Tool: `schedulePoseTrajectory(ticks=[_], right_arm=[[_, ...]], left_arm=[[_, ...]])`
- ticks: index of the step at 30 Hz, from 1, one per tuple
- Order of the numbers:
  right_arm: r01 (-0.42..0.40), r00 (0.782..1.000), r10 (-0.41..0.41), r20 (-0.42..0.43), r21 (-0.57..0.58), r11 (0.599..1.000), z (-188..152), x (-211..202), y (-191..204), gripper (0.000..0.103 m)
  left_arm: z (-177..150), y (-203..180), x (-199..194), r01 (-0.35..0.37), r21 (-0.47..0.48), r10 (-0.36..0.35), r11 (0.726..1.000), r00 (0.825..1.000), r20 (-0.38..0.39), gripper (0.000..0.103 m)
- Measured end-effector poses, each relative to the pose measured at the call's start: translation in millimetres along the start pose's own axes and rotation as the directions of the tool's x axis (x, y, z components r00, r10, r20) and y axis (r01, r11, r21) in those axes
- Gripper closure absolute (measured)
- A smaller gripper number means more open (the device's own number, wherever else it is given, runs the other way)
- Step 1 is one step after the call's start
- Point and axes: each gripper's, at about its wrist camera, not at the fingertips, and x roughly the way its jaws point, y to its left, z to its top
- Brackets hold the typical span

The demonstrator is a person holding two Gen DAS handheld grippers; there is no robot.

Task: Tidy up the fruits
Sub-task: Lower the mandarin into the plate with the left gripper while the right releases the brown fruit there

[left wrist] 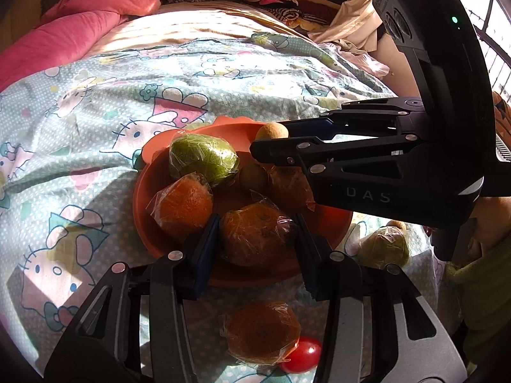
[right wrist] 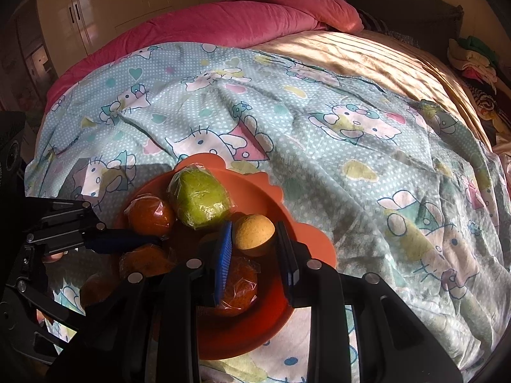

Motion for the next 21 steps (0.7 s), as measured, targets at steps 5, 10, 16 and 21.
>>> schedulePoseTrajectory(ticks=[5,10,16,21], right_arm=[[-0.001,1.0,0.001,0.002,-0.003,1.0,1,0,1,0.077],[0.001,1.0,-0.001,0.015,0.004,1.0,1,-4,0,0.077],[0.003,0.999,-0.004,0.032,0.013,1.0,-1,-13,-2,0.076],[0.009,0.999,-0.009,0.047,0.018,1.0,-2,-20,-3,0.07]], left_arm=[[0,0,-1,-0.002,0.001,0.002,1.0,1.0,0.002,0.066],[1,0,-1,-0.001,0.001,0.001,1.0,1.0,0.002,0.065],[1,-1,-3,0.004,0.002,-0.004,1.0,1.0,0.008,0.06],[0,-1,-4,0.007,-0.001,-0.007,1.0,1.0,0.007,0.059]])
